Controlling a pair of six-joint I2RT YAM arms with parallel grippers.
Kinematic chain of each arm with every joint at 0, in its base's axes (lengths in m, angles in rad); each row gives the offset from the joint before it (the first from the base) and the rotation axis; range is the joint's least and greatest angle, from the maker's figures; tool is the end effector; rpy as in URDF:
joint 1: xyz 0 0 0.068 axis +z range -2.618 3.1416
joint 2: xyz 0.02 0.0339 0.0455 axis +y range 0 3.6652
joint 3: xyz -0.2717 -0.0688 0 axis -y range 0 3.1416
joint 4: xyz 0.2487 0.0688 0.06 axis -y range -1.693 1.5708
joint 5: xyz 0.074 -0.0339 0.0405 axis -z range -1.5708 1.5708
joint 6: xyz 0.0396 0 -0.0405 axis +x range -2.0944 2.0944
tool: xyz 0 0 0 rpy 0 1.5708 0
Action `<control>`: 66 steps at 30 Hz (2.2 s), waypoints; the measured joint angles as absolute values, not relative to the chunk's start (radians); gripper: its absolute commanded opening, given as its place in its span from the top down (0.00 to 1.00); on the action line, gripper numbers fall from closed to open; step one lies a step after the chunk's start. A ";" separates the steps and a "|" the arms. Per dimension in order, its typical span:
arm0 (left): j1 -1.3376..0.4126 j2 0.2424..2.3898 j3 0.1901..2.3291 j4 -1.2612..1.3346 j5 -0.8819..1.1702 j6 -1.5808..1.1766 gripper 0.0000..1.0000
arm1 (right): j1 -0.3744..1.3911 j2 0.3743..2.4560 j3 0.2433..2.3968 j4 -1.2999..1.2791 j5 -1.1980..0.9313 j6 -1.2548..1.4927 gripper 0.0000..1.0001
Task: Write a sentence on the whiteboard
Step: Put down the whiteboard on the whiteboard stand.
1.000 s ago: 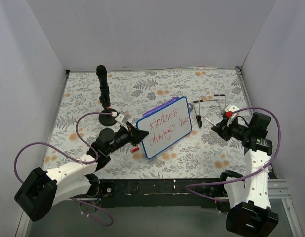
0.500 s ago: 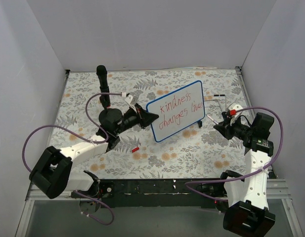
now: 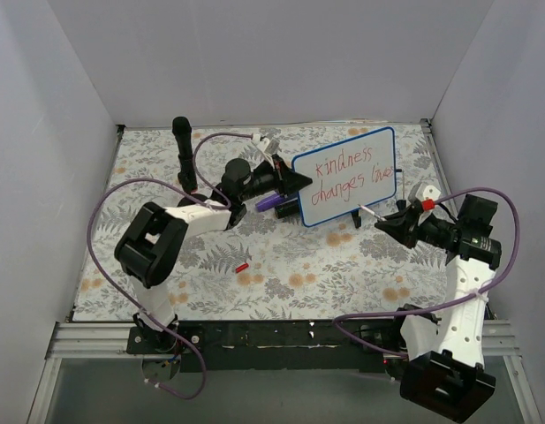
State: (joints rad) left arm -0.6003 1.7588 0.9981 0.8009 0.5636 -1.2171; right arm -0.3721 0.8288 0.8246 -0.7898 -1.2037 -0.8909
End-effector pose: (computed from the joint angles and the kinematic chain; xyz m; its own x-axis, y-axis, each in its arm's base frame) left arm 0.3179 -0.2432 0.2567 -0.8497 -0.3794 -0.3662 0.3491 0.1159 -0.9299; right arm 0.1505 -0.0191 0.3098 -0.0452 -0.2820 -0.9584 -0.8178 0.5614 -0.1266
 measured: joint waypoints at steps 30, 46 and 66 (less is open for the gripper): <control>-0.664 2.321 1.591 0.803 0.642 -1.299 1.00 | -0.431 0.925 0.855 -0.905 -1.346 -1.033 0.99; -0.665 2.370 1.653 0.741 0.667 -1.279 0.98 | -0.432 0.925 0.855 -0.910 -1.346 -1.044 0.99; -0.661 2.370 1.636 0.747 0.606 -1.271 0.54 | -0.432 0.921 0.849 -0.894 -1.346 -1.037 0.99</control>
State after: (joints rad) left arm -0.6613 2.3703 1.6363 0.7467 0.6064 -1.2709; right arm -0.4320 0.9211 0.8486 -0.8944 -1.3460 -1.0367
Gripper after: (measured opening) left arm 0.416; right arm 0.164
